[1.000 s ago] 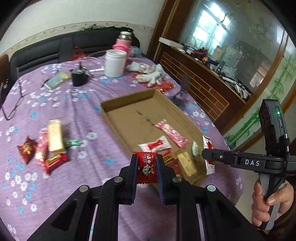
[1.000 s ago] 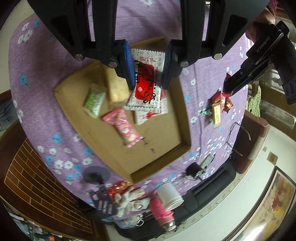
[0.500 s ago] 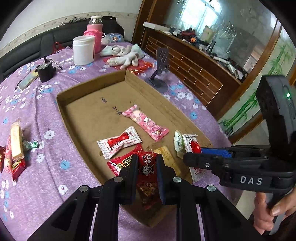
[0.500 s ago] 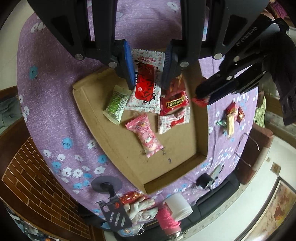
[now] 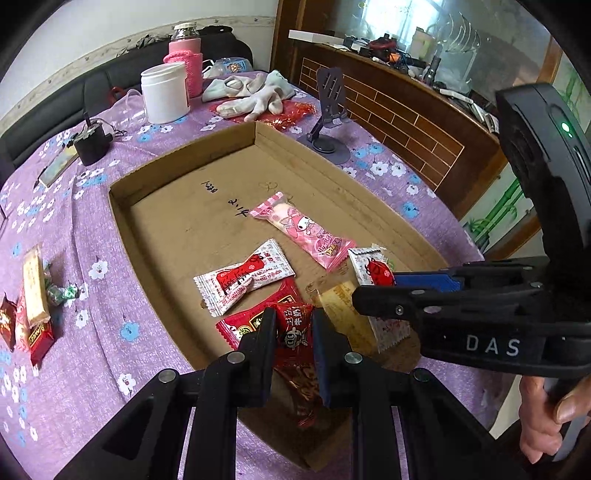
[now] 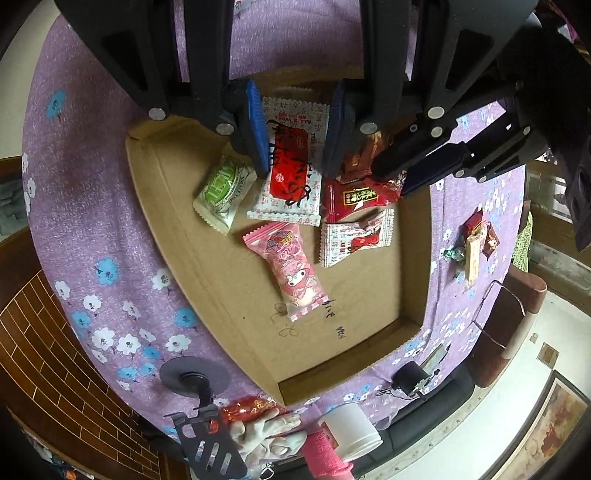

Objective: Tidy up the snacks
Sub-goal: 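Lower and release the white-red packet and red candy into the tray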

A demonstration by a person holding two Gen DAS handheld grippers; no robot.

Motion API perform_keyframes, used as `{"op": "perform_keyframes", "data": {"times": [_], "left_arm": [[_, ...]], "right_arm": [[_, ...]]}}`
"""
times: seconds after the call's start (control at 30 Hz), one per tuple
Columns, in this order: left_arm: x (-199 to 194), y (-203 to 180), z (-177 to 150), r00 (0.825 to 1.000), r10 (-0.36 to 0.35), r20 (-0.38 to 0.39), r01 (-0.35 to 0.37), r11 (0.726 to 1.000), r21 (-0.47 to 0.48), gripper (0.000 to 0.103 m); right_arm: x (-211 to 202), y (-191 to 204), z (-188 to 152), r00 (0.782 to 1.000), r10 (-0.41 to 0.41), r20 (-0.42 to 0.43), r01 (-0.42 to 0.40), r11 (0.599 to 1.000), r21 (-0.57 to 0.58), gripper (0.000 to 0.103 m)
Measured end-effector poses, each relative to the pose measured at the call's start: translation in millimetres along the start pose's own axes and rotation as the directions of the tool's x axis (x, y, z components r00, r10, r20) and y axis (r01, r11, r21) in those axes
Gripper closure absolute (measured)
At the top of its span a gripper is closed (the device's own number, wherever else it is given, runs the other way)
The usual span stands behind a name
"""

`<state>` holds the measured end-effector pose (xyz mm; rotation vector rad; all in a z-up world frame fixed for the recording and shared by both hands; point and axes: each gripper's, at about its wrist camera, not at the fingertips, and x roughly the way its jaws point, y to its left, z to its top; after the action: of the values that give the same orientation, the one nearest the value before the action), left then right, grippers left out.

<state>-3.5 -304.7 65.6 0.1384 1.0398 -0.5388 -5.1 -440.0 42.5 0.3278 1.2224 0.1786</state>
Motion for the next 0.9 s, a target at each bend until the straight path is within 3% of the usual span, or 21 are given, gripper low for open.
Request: {"op": "perform_keyframes", "data": {"times": [0.5, 0.9], "left_arm": [[2.5, -4.9, 2.4, 1.000, 0.021, -0.004, -0.021, 0.999, 0.025, 0.084], [-7.4, -5.4, 3.1, 0.999, 0.038, 0.019, -0.038, 0.998, 0.045, 0.082]], "right_arm": [[-1.7, -8.3, -1.9, 1.000, -0.002, -0.001, 0.002, 0.999, 0.040, 0.072], [-19.8, -2.2, -0.9, 0.998, -0.023, 0.050, 0.021, 0.999, 0.031, 0.071]]}}
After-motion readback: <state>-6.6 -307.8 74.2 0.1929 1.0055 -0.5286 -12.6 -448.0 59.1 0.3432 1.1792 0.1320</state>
